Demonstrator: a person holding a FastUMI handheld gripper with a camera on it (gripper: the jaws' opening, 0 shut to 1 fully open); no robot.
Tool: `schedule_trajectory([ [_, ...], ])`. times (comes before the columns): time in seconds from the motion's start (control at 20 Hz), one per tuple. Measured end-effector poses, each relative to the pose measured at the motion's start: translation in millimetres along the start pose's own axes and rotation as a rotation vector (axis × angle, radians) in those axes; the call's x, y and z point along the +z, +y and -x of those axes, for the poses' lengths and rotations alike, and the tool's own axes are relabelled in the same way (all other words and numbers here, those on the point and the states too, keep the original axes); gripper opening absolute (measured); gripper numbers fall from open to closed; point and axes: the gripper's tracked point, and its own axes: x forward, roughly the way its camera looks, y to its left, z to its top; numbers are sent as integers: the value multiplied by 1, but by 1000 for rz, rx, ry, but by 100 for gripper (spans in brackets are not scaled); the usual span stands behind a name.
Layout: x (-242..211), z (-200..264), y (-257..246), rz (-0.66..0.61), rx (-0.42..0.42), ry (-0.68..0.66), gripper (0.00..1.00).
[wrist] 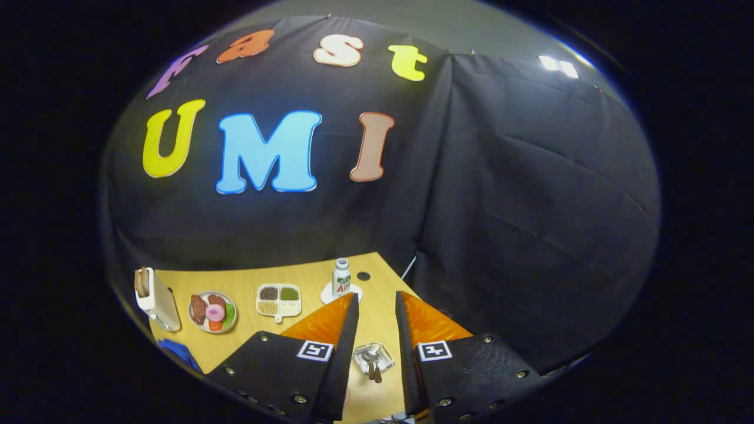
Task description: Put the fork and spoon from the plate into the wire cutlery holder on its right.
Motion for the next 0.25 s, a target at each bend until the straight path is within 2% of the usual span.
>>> schedule_trajectory([
  [0.25,49,28,10,-77,66,-220,38],
])
